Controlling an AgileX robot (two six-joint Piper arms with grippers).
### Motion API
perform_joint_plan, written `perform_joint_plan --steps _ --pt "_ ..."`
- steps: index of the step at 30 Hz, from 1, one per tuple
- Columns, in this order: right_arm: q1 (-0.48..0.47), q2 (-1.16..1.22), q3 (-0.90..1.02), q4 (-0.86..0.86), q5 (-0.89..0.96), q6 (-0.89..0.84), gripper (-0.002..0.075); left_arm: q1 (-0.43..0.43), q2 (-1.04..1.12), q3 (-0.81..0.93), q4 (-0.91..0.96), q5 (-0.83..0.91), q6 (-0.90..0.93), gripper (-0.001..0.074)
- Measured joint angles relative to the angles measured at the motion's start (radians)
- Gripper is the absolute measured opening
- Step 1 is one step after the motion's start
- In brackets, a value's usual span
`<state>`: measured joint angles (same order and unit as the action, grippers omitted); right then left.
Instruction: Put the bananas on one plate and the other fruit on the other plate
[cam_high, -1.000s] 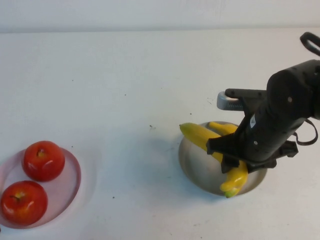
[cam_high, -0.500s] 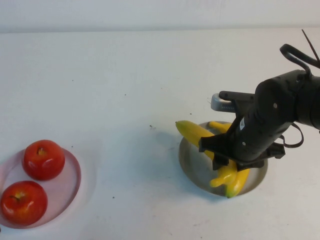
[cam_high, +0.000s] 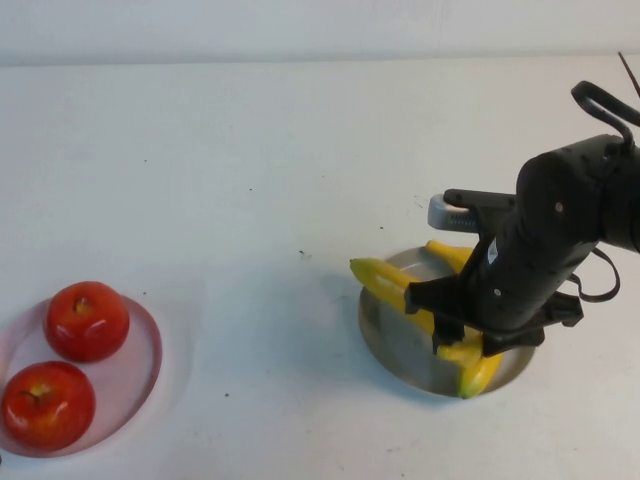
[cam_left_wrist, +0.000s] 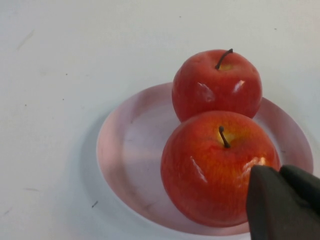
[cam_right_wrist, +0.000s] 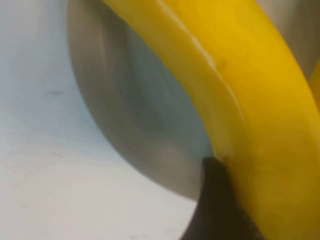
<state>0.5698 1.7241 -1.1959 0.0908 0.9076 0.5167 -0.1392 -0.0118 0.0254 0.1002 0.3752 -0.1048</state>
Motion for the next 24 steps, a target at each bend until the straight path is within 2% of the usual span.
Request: perform_joint_plan --steps 11,19,21,24 --pt "0.016 -0.056 0.002 0.079 0.074 -0.004 0.0375 0.000 0.000 0.000 0.000 0.000 0.000 0.0004" --pt "0.018 -0.082 0.002 0.089 0.069 -0.102 0.0370 0.000 0.000 0.000 0.000 0.000 0.000 0.0004" --pt "0.018 -0.097 0.002 0.089 0.080 -0.149 0.0347 0.000 0.000 0.000 0.000 0.000 0.000 0.0004" --pt "0.020 -0.168 0.017 0.093 0.106 -0.228 0.0251 0.000 0.000 0.000 0.000 0.000 0.000 0.0004"
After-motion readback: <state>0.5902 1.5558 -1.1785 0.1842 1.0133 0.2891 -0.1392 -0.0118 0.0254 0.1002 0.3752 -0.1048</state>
